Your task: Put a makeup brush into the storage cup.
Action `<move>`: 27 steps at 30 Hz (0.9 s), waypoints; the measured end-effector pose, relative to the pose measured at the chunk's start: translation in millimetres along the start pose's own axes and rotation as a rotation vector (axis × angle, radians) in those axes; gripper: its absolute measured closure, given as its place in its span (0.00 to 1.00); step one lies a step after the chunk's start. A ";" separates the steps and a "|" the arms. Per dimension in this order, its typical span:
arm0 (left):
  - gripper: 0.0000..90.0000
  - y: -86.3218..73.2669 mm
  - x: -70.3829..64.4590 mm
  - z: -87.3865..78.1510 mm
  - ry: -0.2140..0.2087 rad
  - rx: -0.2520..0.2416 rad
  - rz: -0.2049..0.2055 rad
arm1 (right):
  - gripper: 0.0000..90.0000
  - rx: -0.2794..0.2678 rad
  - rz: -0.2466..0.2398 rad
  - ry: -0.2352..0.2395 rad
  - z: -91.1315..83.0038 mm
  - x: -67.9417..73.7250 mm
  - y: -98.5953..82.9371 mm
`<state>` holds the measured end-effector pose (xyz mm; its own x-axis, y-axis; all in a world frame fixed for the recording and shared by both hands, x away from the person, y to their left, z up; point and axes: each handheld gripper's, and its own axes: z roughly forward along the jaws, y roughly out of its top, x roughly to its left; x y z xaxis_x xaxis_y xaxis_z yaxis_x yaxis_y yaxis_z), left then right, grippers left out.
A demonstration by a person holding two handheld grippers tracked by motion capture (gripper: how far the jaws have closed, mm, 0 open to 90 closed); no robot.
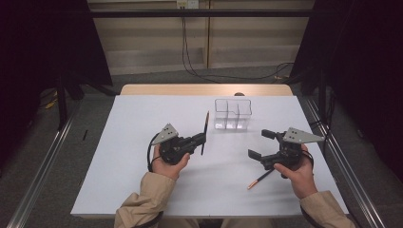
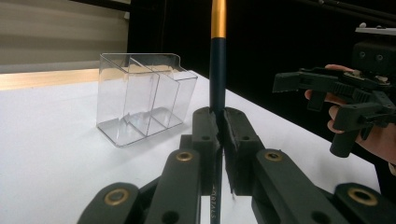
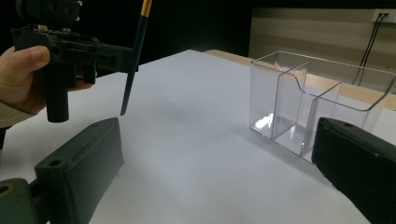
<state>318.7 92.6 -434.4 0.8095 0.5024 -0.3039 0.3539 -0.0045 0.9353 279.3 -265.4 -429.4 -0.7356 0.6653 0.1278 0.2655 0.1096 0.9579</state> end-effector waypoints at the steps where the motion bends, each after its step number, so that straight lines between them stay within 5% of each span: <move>1: 0.93 -0.2 -0.1 0.4 0.001 -0.001 0.001 | 0.01 -0.002 0.003 0.002 1.4 0.0 0.1; 27: 0.93 -5.8 -4.1 9.0 -0.025 0.010 0.013 | 0.05 -0.009 0.048 0.070 39.1 5.3 26.1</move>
<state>317.5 82.8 -440.1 0.8254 0.4804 -0.2965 0.3482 -0.0199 0.9372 306.7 -230.1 -413.8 -0.7639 0.6164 0.1912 0.2961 0.0715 0.9525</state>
